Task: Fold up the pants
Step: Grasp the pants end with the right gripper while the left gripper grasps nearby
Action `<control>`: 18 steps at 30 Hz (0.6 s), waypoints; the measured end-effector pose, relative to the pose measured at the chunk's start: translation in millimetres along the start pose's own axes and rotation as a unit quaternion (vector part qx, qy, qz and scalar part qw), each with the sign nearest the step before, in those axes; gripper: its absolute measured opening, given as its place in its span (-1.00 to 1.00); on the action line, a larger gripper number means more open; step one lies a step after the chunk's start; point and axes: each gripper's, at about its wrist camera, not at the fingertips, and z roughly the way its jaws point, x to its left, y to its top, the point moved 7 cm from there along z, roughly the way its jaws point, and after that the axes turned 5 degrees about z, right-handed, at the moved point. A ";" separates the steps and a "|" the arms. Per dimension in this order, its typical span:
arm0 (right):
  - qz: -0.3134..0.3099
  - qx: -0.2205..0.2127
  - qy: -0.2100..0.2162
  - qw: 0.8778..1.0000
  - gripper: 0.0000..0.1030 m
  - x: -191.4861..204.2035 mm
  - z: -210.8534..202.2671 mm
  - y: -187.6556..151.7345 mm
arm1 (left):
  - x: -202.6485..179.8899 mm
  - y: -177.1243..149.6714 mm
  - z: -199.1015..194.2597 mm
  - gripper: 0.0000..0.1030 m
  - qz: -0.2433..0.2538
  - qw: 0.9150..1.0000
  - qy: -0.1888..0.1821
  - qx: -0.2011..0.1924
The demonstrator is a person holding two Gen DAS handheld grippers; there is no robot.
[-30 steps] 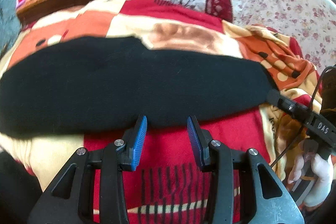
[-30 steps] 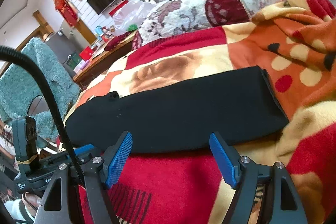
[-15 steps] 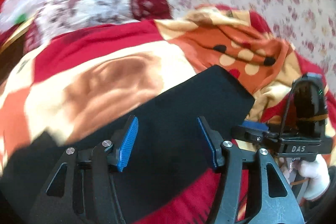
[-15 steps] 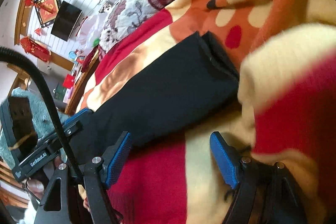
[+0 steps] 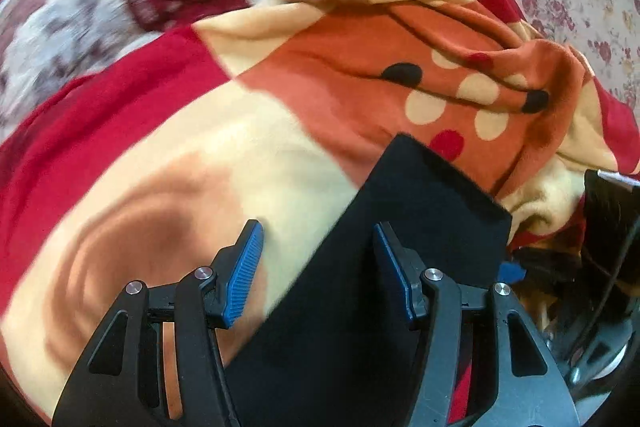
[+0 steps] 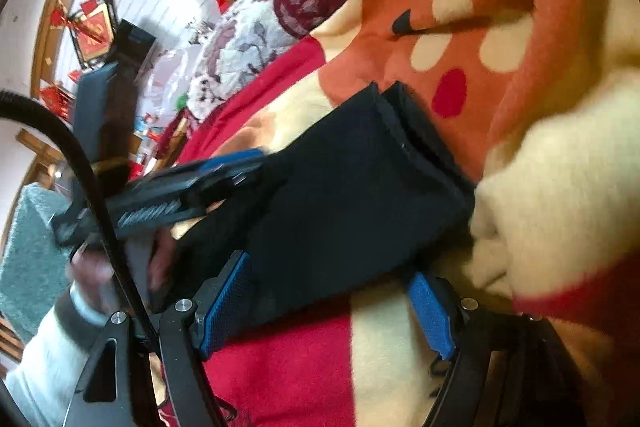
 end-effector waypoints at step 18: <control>0.040 -0.047 0.041 0.997 -0.38 -16.9 -0.7 6.7 | -56.7 36.8 51.6 -0.66 0.118 0.990 -0.069 0.026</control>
